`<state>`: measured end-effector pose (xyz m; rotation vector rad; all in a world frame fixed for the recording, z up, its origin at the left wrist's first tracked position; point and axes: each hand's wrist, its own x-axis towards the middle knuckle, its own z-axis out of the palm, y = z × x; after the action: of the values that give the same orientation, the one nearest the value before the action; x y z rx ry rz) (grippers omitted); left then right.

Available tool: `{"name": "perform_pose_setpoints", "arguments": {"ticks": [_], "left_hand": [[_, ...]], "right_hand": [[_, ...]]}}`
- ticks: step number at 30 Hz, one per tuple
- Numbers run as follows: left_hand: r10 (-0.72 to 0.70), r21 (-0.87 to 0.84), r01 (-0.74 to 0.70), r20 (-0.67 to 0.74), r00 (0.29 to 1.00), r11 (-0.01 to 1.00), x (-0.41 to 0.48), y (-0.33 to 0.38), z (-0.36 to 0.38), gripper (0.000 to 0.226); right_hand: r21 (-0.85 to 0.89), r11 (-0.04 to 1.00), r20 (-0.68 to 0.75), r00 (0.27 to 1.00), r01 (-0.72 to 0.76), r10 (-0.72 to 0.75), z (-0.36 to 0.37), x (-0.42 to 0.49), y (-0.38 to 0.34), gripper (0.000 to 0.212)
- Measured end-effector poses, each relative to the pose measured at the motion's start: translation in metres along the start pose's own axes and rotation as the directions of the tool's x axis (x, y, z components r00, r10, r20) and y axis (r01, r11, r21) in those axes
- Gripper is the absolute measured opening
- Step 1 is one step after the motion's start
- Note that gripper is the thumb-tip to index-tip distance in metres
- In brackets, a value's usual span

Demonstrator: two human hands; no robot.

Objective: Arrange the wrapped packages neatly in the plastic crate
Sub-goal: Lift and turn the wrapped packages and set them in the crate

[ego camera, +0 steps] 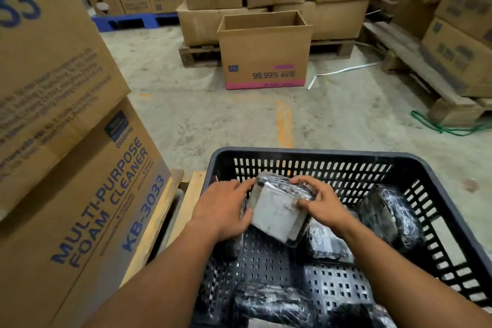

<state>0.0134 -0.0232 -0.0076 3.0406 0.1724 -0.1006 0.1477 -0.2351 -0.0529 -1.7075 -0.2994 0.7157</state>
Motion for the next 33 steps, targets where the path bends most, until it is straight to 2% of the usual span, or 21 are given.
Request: {"name": "perform_pose_setpoints", "arguments": {"ticks": [2, 3, 5, 6, 9, 10, 12, 13, 16, 19, 20, 22, 24, 25, 27, 30, 31, 33], "left_hand": [[-0.099, -0.227, 0.097, 0.003, 0.995, 0.969, 0.001, 0.007, -0.002, 0.08], [-0.163, -0.383, 0.161, 0.027, 0.986, 0.91, 0.002, 0.012, -0.002, 0.086], [-0.255, -0.662, 0.274, 0.128, 0.959, 0.698, 0.006, 0.02, -0.002, 0.095], [-0.265, -0.744, 0.307, 0.18, 0.947, 0.594, 0.008, 0.023, -0.001, 0.096], [-0.253, -0.841, 0.378, 0.297, 0.921, 0.387, 0.009, 0.024, 0.0, 0.086], [-0.259, -0.847, 0.4, 0.322, 0.91, 0.351, 0.008, 0.021, -0.001, 0.084], [-0.282, -0.839, 0.43, 0.347, 0.895, 0.333, 0.005, 0.016, -0.001, 0.08], [-0.304, -0.834, 0.437, 0.342, 0.889, 0.338, 0.005, 0.015, 0.0, 0.078], [-0.367, -0.798, 0.448, 0.307, 0.878, 0.404, 0.003, 0.014, 0.001, 0.07], [-0.387, -0.727, 0.421, 0.228, 0.893, 0.543, -0.001, 0.013, 0.001, 0.061], [-0.383, -0.712, 0.385, 0.175, 0.907, 0.587, -0.002, 0.015, -0.001, 0.059], [-0.355, -0.634, 0.292, 0.03, 0.934, 0.716, -0.001, 0.015, -0.007, 0.055], [-0.304, -0.459, 0.196, -0.173, 0.937, 0.866, 0.001, 0.014, -0.013, 0.055], [-0.293, -0.378, 0.187, -0.247, 0.924, 0.907, 0.001, 0.011, -0.017, 0.056], [-0.321, -0.278, 0.253, -0.233, 0.918, 0.927, -0.003, 0.004, -0.019, 0.064], [-0.325, -0.138, 0.314, -0.063, 0.944, 0.939, -0.019, -0.003, -0.011, 0.077], [-0.325, -0.142, 0.314, -0.059, 0.944, 0.939, -0.022, -0.003, -0.009, 0.079], [-0.344, -0.228, 0.316, -0.093, 0.934, 0.921, -0.025, -0.001, -0.01, 0.079]], "right_hand": [[0.041, 0.999, -0.015, 1.0, -0.011, 0.012, -0.013, -0.004, -0.014, 0.046], [0.059, 0.998, -0.019, 1.0, -0.015, 0.016, -0.018, -0.005, -0.021, 0.044], [0.093, 0.995, -0.03, 0.999, -0.021, 0.023, -0.024, -0.008, -0.031, 0.042], [0.117, 0.993, -0.03, 0.999, -0.021, 0.024, -0.025, -0.009, -0.033, 0.04], [0.227, 0.974, -0.057, 0.998, -0.026, 0.04, -0.018, -0.012, -0.033, 0.032], [0.288, 0.957, -0.103, 0.993, -0.021, 0.053, -0.013, -0.013, -0.03, 0.031], [0.408, 0.912, -0.183, 0.977, -0.031, 0.114, -0.002, -0.013, -0.019, 0.045], [0.431, 0.901, -0.188, 0.973, -0.04, 0.133, 0.006, -0.015, -0.013, 0.055], [0.328, 0.943, -0.15, 0.983, -0.056, 0.111, 0.025, -0.022, 0.002, 0.077], [0.397, 0.917, -0.182, 0.975, -0.046, 0.128, 0.019, -0.021, 0.005, 0.072], [0.387, 0.921, -0.208, 0.97, -0.039, 0.128, 0.012, -0.02, 0.003, 0.071], [0.239, 0.97, -0.232, 0.966, -0.054, 0.111, 0.001, -0.016, 0.003, 0.071], [0.042, 0.996, -0.236, 0.968, -0.074, 0.082, -0.004, -0.017, 0.008, 0.075], [-0.017, 0.996, -0.227, 0.971, -0.084, 0.078, -0.003, -0.018, 0.013, 0.077], [-0.067, 0.992, -0.224, 0.971, -0.105, 0.088, 0.005, -0.02, 0.023, 0.08], [-0.105, 0.989, -0.208, 0.975, -0.104, 0.08, 0.027, -0.022, 0.037, 0.08], [-0.145, 0.983, -0.181, 0.98, -0.11, 0.083, 0.035, -0.022, 0.04, 0.081], [-0.353, 0.92, -0.108, 0.984, -0.169, 0.139, 0.05, -0.021, 0.052, 0.086]]}}
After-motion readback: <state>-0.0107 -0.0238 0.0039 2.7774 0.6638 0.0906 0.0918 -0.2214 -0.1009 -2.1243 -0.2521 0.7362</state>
